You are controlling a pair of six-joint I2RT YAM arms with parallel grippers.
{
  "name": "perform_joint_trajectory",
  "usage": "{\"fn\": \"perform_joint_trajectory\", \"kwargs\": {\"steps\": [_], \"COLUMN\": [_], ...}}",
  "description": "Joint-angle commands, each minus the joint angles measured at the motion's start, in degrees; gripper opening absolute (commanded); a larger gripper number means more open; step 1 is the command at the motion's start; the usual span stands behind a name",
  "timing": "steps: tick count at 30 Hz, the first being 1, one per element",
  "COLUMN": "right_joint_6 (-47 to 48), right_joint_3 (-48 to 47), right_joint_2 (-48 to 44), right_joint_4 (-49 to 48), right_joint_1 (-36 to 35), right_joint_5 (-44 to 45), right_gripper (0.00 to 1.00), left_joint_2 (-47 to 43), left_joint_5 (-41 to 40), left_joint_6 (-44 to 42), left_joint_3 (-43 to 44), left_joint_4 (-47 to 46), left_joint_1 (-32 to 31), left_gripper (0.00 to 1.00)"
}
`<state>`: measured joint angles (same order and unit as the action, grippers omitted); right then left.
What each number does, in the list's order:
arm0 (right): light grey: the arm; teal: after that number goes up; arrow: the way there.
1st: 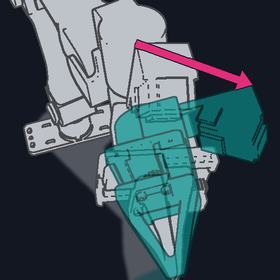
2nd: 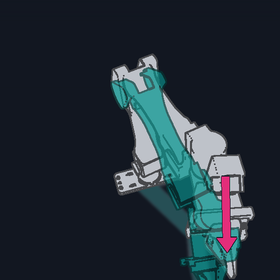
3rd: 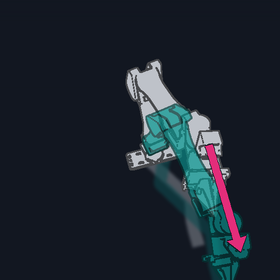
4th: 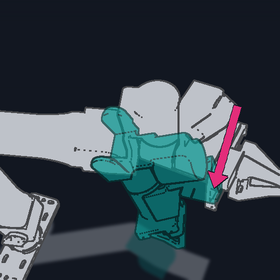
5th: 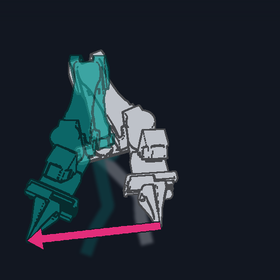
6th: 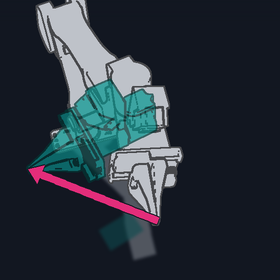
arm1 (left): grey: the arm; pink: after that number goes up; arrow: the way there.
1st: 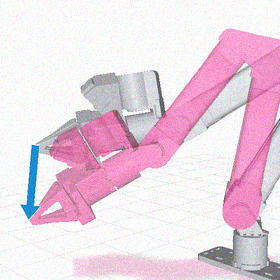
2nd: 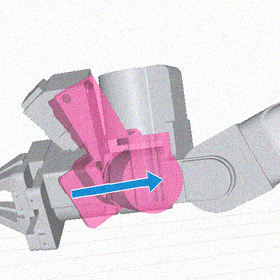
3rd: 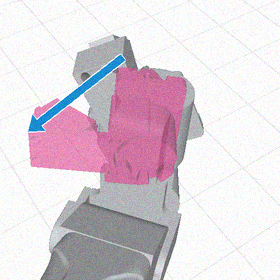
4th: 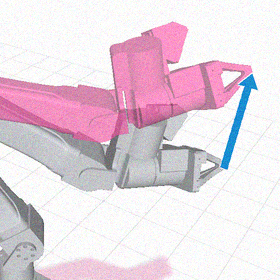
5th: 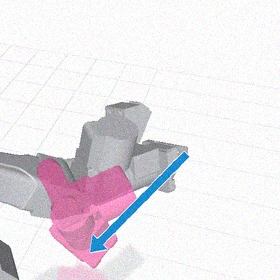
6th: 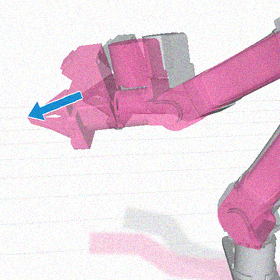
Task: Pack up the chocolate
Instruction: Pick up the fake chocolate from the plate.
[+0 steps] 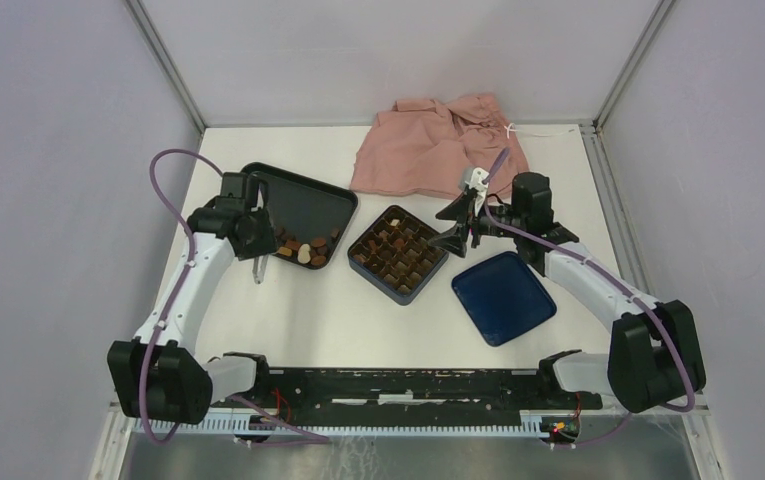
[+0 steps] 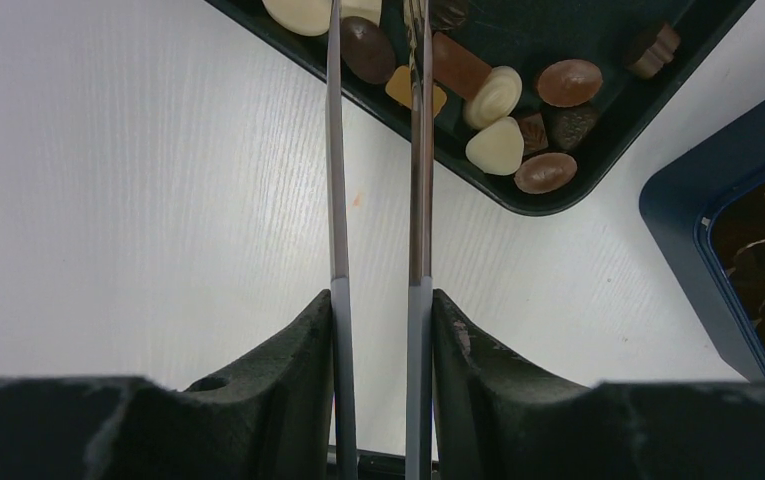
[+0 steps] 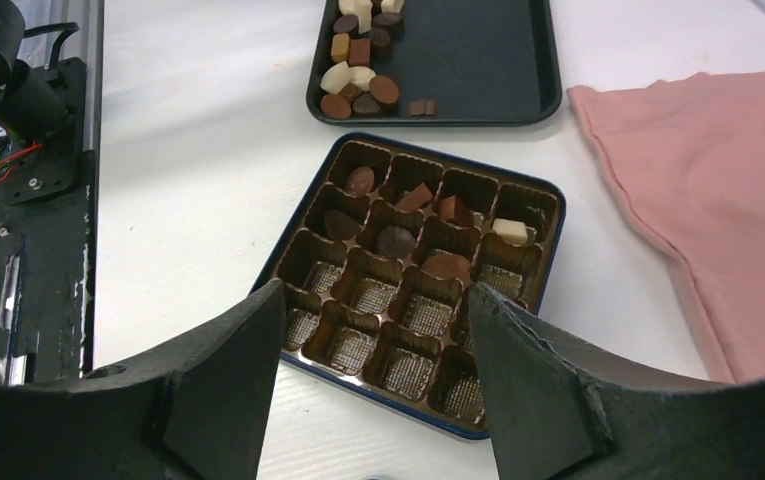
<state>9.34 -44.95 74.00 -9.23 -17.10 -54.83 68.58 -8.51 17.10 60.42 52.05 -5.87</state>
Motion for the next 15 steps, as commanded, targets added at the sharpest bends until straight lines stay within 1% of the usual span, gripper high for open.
{"fn": "perform_joint_trajectory", "kwargs": {"steps": [1, 9, 15], "right_joint_6": [2.7, 3.4, 3.6], "right_joint_3": [-2.7, -2.8, -2.9], "right_joint_2": [0.8, 1.4, 1.4], "right_joint_4": [1.4, 2.0, 2.3], "right_joint_1": [-0.5, -0.6, -0.6], "right_joint_5": [-0.9, -0.4, -0.4], "right_gripper": [0.73, 0.73, 0.73], "left_joint_2": [1.5, 2.6, 3.3], "left_joint_5": [1.1, -1.5, -0.5], "left_joint_6": [-3.7, -3.1, -2.9], "left_joint_3": [3.3, 2.5, 1.9], "left_joint_4": [-0.8, -0.5, -0.6], "left_joint_1": [0.4, 0.8, 0.9], "left_gripper": [0.43, 0.44, 0.44]}}
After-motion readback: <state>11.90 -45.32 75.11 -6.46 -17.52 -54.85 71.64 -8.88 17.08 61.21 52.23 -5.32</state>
